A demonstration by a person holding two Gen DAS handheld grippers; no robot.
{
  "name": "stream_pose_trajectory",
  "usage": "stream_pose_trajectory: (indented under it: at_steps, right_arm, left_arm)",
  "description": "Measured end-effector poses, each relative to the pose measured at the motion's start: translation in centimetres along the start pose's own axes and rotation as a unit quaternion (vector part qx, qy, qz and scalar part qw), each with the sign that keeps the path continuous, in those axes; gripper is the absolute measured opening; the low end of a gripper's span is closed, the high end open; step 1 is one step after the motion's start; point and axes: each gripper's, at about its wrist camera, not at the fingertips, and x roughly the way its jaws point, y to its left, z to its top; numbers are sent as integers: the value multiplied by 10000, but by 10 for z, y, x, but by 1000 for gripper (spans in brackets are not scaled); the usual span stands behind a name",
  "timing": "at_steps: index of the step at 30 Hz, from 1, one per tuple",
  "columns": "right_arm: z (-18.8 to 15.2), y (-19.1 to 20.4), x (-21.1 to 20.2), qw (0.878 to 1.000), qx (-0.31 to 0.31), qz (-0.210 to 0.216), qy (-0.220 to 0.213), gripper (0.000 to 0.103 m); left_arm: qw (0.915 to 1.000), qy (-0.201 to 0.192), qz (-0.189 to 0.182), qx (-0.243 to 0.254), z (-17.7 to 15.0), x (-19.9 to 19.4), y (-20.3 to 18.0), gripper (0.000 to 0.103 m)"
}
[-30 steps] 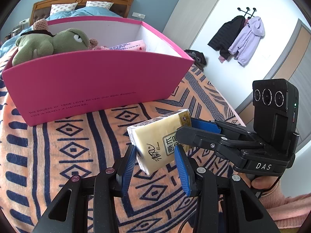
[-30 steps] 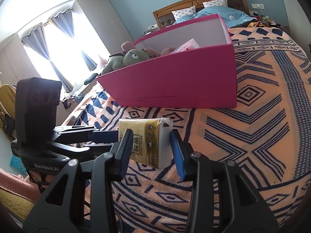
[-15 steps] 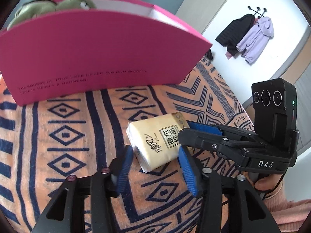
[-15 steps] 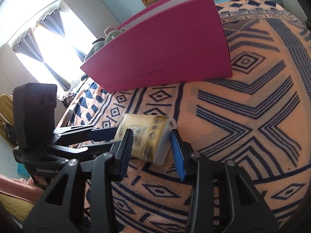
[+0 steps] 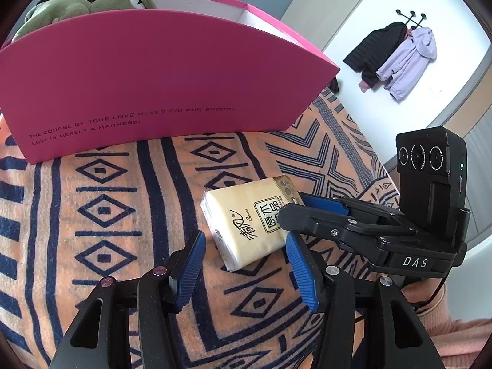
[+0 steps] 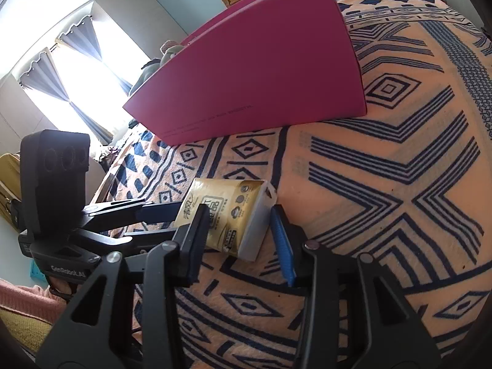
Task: Organize objects
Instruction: 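Carry the beige tissue pack with the right gripper toward the magenta box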
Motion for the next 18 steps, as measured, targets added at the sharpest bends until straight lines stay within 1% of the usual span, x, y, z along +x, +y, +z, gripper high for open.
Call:
stream_pose_trajectory:
  at_steps: [2, 7, 18]
  right_arm:
    - [0, 0, 0, 10000, -3, 21, 5, 42]
    - [0, 2, -1, 10000, -15, 35, -29, 41]
    - [6, 15, -15, 9990, -274, -41, -345, 41]
  left_arm:
    - [10000, 22, -58, -7, -1, 1, 0, 50]
    - [10000, 13, -90, -25, -2, 0, -1, 49]
    - [9997, -198, -131, 65, 2, -13, -8, 48]
